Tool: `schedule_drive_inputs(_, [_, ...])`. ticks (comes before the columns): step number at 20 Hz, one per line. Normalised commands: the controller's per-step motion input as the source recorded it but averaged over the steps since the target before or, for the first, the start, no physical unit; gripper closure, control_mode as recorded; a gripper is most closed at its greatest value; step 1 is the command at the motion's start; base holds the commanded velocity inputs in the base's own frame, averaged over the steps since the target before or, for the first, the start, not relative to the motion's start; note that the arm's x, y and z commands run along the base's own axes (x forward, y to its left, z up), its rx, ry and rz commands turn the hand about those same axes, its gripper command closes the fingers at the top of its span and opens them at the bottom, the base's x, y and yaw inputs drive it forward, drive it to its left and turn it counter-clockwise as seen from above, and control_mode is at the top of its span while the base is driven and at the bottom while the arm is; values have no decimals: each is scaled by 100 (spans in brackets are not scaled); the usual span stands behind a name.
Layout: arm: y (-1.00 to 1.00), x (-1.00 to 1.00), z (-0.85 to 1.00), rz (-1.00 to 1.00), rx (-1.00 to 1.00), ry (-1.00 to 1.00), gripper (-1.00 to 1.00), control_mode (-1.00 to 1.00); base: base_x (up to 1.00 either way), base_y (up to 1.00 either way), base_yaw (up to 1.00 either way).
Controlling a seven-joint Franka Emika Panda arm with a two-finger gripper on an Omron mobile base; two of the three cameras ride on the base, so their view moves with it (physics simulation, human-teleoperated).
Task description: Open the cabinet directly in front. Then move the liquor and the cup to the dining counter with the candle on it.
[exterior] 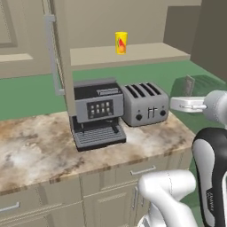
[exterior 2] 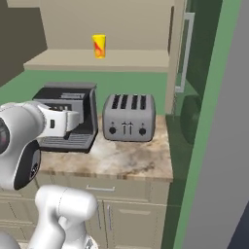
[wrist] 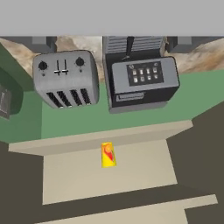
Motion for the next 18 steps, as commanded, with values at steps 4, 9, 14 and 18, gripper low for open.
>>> schedule_drive_inputs(4, [0, 0, 0, 0, 0, 0, -100, 100, 20, -36, 5])
schedule_drive_inputs(9, [0, 0, 0, 0, 0, 0, -100, 100, 5, -9, 1])
schedule_drive_inputs(14, [0, 0, 0, 0, 0, 0, -100, 100, 31, 0, 0])
schedule_drive_inputs(18, [0, 0, 0, 0, 0, 0, -100, 100, 64, 0, 0])
